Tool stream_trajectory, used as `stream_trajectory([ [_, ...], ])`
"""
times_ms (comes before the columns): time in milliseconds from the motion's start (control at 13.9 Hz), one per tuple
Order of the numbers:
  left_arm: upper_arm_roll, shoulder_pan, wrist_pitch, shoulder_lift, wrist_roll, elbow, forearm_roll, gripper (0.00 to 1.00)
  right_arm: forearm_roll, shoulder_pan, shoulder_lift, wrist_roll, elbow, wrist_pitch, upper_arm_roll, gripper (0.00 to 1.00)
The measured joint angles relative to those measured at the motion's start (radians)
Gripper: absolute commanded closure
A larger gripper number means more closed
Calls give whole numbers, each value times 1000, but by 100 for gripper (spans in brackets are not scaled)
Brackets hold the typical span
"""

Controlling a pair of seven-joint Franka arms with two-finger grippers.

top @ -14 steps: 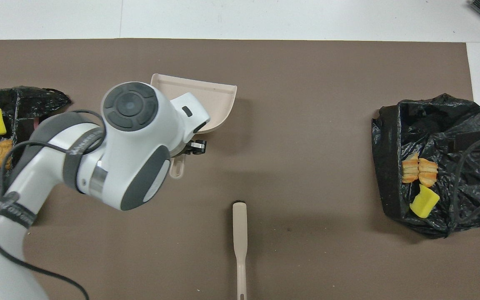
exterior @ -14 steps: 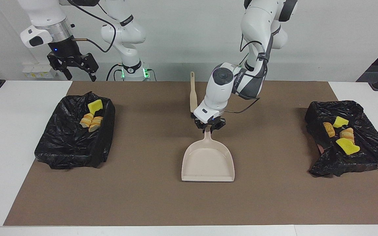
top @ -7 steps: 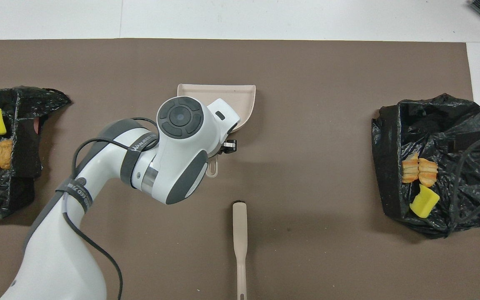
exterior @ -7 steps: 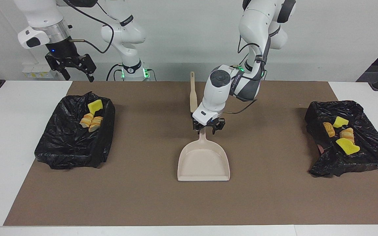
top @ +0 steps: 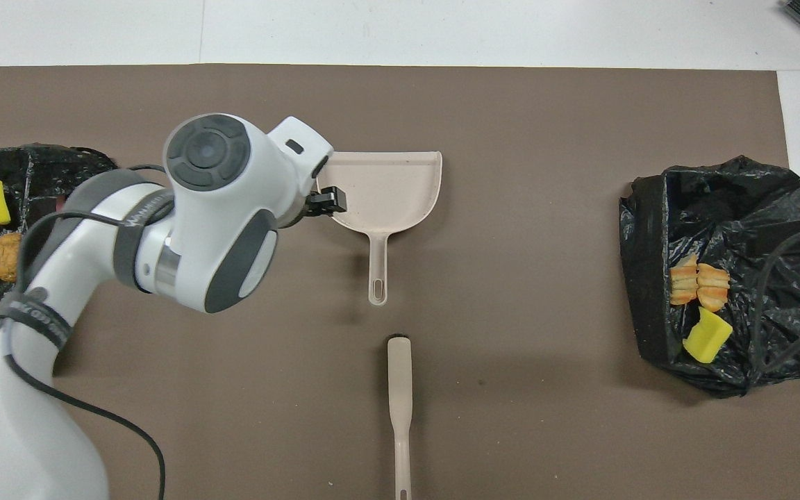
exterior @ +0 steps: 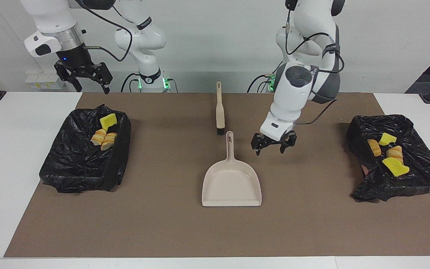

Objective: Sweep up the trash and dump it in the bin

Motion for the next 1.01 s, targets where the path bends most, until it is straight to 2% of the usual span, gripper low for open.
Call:
stream_trajectory([
  [576,6,277,-183,-160,380,9,-19,0,0,17,-1,0,2,0,5,0],
  [721,8,311,-237,-201,438,9,-20,0,0,17,-1,0,2,0,5,0],
  [1009,4,311,-384,-274,474,10,12,0,0,17,-1,0,2,0,5,0],
])
